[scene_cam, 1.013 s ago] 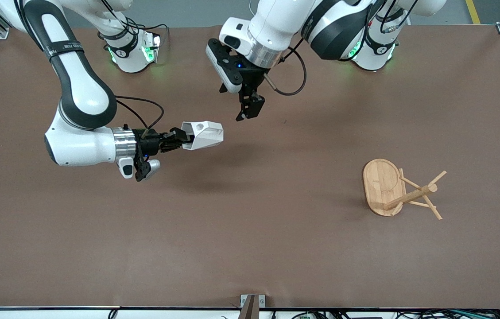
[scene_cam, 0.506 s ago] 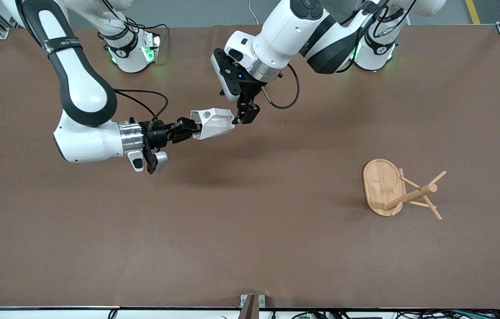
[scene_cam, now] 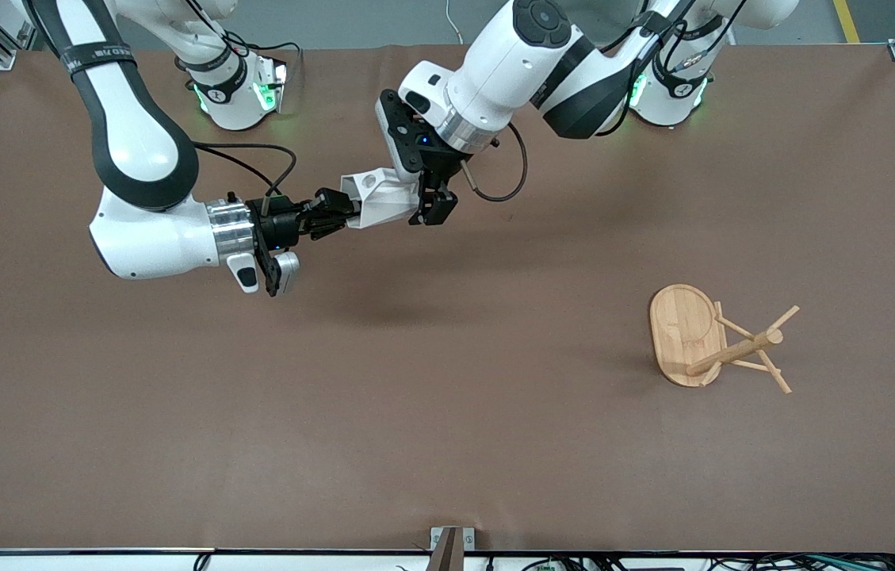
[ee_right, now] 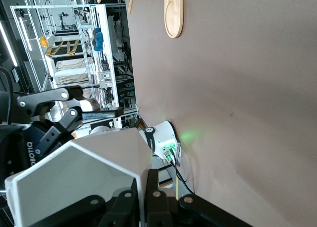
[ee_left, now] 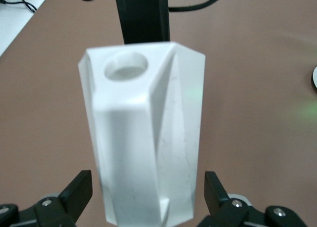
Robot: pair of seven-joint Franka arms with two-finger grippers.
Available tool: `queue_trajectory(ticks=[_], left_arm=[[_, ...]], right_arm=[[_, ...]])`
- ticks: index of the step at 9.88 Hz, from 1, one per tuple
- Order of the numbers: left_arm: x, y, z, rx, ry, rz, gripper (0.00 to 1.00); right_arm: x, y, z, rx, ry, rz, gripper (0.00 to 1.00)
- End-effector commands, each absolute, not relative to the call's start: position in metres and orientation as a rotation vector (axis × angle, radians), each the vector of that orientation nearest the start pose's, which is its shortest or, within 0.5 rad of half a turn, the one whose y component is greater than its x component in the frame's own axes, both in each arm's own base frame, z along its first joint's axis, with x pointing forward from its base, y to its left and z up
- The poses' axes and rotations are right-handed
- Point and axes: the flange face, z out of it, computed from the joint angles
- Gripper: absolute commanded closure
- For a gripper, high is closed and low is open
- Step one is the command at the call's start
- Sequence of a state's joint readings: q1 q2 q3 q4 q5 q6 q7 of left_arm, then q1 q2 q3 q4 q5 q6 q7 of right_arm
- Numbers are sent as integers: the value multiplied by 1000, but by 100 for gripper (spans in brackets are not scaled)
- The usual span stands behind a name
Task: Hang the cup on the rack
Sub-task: 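Grasp the cup with the left gripper beside the right gripper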
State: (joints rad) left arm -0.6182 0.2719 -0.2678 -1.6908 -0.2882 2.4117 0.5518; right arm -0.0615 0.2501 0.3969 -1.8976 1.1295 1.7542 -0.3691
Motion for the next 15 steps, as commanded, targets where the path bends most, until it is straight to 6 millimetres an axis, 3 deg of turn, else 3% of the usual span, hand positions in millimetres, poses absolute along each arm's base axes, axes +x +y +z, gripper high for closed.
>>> queue_trajectory(ticks=[1, 2, 7, 8, 9, 11, 12, 13, 14, 15], left_arm=[[439, -522, 491, -2792, 2048, -696, 0], [435, -523, 496, -2788, 2059, -698, 0], [434, -529, 474, -2815, 2053, -629, 0], [434, -529, 473, -2815, 2053, -626, 10], [434, -529, 473, -2815, 2053, -626, 32], [434, -529, 470, -2818, 2050, -618, 64], [434, -529, 469, -2819, 2052, -615, 86], [433, -530, 470, -2816, 2055, -615, 99], [433, -529, 472, -2813, 2055, -621, 100], [433, -529, 473, -2811, 2057, -625, 100]], right_arm=[[525, 259, 414, -1933, -226, 353, 99], [525, 260, 417, -1934, -230, 350, 99], [522, 266, 420, -1938, -240, 350, 99], [521, 266, 424, -1941, -242, 344, 99], [520, 267, 427, -1945, -230, 351, 99], [520, 266, 430, -1947, -226, 351, 98], [520, 266, 430, -1948, -225, 350, 98], [520, 266, 430, -1948, -224, 352, 98], [520, 266, 430, -1947, -218, 359, 87], [521, 265, 429, -1961, -195, 379, 1]])
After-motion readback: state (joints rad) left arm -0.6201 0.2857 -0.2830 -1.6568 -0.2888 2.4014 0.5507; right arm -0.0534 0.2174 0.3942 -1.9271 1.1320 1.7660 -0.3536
